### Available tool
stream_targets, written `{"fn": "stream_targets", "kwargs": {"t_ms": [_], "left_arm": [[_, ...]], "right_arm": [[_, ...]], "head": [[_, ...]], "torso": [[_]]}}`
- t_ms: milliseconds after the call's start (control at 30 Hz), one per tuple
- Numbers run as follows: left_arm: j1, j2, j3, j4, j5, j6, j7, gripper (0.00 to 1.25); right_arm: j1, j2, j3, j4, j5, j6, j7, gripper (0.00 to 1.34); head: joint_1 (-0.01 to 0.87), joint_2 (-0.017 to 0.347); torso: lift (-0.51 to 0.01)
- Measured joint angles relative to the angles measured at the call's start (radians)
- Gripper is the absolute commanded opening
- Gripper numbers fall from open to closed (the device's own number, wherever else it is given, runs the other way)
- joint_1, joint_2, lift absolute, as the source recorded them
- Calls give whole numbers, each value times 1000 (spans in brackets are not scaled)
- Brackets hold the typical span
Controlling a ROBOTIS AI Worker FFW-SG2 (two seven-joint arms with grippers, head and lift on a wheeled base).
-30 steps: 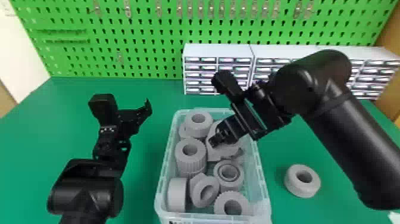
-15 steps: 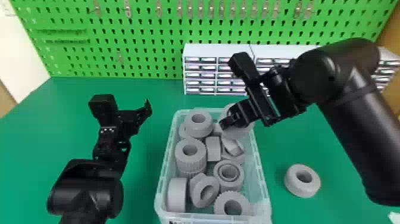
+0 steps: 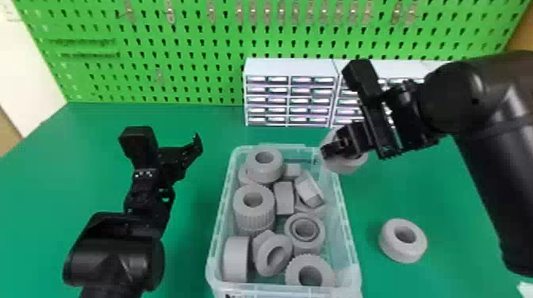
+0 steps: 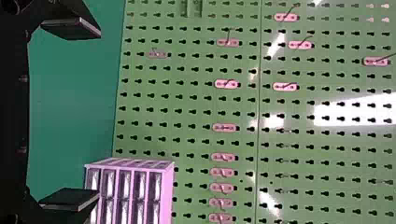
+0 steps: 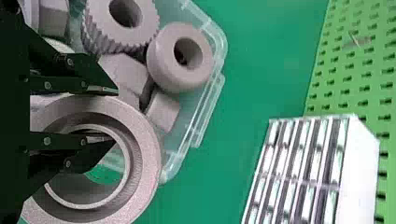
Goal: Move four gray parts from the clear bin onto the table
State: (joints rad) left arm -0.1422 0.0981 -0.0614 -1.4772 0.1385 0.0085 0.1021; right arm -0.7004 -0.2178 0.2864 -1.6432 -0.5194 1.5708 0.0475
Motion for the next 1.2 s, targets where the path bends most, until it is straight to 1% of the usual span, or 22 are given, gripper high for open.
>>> {"fn": "stream_targets", "kwargs": {"t_ms": [700,1200], "left_arm": [[8,0,-5,3,3,0,8,1160],[6,-1,-5,3,6,0,8,1160]], "right_arm": [[64,-20,-162,-1,148,0,0,253],[109,-57,-272,3,192,0,0,253]], "head": [[693,72],[693,72]], "torso": [[-52],[-52]]}}
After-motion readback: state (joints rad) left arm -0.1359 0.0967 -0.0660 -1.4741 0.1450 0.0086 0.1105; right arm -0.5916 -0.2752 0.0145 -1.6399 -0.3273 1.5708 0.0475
